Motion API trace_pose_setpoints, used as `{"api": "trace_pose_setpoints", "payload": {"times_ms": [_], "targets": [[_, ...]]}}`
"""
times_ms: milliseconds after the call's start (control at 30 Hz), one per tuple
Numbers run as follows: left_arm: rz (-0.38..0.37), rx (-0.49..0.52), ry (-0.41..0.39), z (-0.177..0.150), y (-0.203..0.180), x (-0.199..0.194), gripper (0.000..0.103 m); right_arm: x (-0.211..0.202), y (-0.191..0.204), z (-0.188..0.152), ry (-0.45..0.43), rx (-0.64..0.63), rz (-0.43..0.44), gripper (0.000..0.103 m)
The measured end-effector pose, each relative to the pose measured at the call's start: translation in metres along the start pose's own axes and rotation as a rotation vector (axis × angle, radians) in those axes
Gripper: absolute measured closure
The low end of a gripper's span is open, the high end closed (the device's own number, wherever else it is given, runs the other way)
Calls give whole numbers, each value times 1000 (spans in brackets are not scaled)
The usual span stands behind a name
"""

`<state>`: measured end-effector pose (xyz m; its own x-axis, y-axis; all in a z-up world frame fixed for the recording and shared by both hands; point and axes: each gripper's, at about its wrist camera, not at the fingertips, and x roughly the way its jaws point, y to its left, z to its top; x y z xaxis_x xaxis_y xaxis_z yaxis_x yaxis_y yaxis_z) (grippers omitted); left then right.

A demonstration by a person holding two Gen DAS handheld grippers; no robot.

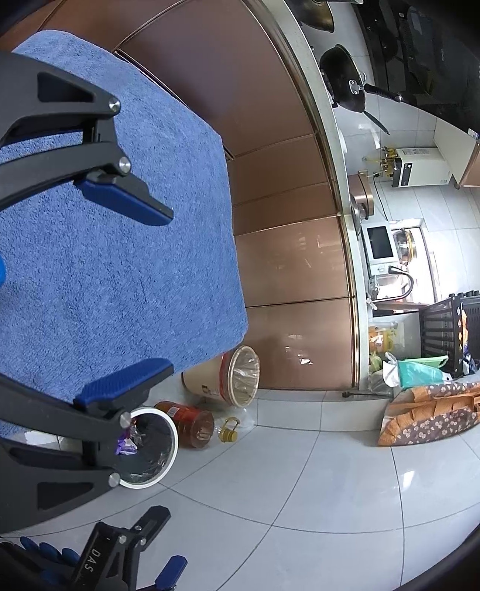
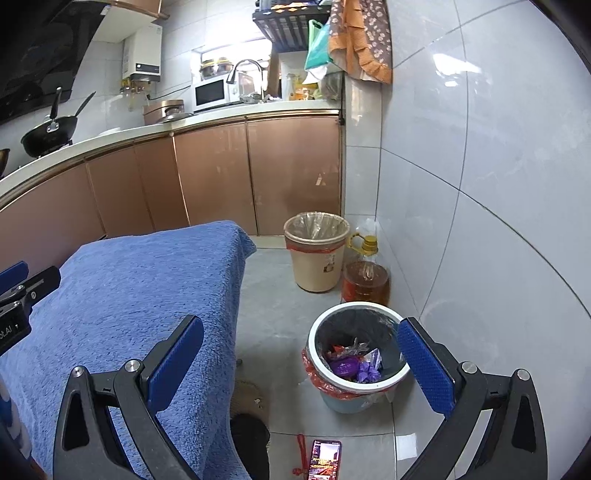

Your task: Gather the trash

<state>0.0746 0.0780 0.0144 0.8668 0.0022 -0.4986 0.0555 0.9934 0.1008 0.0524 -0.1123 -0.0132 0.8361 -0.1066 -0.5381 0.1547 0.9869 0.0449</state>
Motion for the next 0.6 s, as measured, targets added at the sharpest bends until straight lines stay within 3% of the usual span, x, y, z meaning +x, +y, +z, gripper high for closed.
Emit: {"api": "trace_pose_setpoints", "payload": {"times_ms": [600], "targets": [[-31,9,-19,-1,-2,-5,30,-2,1,-6,-4,9,-6,0]]}}
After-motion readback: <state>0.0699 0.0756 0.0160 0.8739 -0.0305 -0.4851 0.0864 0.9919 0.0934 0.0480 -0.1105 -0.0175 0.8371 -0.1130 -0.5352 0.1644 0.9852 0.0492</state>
